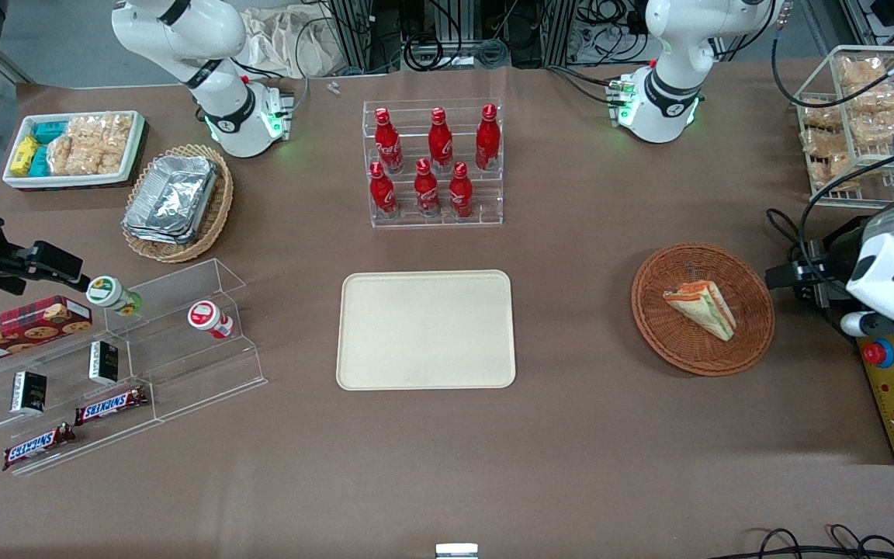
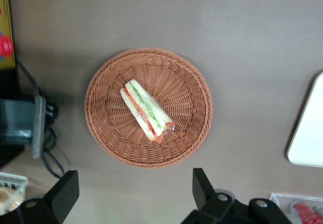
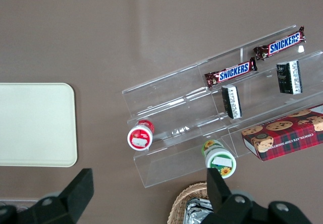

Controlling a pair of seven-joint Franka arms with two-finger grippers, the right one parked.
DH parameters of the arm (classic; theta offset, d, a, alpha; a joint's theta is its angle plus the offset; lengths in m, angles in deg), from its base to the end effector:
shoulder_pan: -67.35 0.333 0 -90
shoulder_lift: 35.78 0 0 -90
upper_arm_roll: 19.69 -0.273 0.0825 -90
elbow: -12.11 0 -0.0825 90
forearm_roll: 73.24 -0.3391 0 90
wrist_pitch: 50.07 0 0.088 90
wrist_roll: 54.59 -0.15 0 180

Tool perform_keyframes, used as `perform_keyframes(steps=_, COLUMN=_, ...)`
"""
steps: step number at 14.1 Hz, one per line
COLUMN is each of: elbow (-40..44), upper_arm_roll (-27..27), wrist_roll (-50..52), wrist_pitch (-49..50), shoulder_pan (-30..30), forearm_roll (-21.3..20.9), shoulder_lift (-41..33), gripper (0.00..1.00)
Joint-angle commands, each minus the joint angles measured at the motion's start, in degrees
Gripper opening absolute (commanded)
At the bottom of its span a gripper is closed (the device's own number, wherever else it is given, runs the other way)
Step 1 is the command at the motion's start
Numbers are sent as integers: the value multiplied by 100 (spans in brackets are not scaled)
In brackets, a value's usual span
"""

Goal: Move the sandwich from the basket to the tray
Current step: 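Move the left gripper down over the sandwich in the wicker basket, then close the left gripper on the sandwich and lift it from the basket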

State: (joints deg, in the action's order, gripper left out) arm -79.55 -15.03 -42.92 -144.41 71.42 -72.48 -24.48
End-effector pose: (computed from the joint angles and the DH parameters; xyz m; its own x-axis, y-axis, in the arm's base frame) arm 0.5478 -0.0052 0.4278 0.9695 0.1924 -0.1520 0.1944 -0.9809 -0.0019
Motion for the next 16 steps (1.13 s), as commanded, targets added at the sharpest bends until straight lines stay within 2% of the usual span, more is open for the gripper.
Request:
perform_keyframes(steps=1, elbow=-1305, upper_arm_roll=-8, wrist_roll=1095, wrist_pitch=-1098, shoulder_pan=-20, forearm_roll=47, shoulder_lift=-540, gripper=100)
perform_keyframes(steps=3, elbow=-2255, upper_arm_roll=9, wrist_roll=2570, wrist_pitch=-1865, shoulder_pan=-20, forearm_roll=38, shoulder_lift=-866, gripper=100)
perform_keyframes(steps=5, elbow=-2933, upper_arm_roll=18, wrist_roll=3190, wrist_pitch=-2550, shoulder_pan=-20, forearm_roll=3, shoulder_lift=-928, gripper=100)
perform_keyframes(steps=8, elbow=-3533, upper_arm_roll=35, wrist_roll=3631, wrist_pitch=-3221, shoulder_pan=-20, forearm_roll=3, shoulder_lift=-885, gripper=100)
perform_keyframes(steps=12, elbow=-3736, upper_arm_roll=18, wrist_roll=3658, wrist_pitch=-3371, shoulder_pan=-11, forearm_roll=-32, shoulder_lift=-604, gripper=100)
perform_keyframes(steps=16, elbow=-3947, upper_arm_roll=0, wrist_roll=3658, wrist_pitch=-3950, shoulder_pan=24, forearm_roll=-41, shoulder_lift=-262, gripper=100)
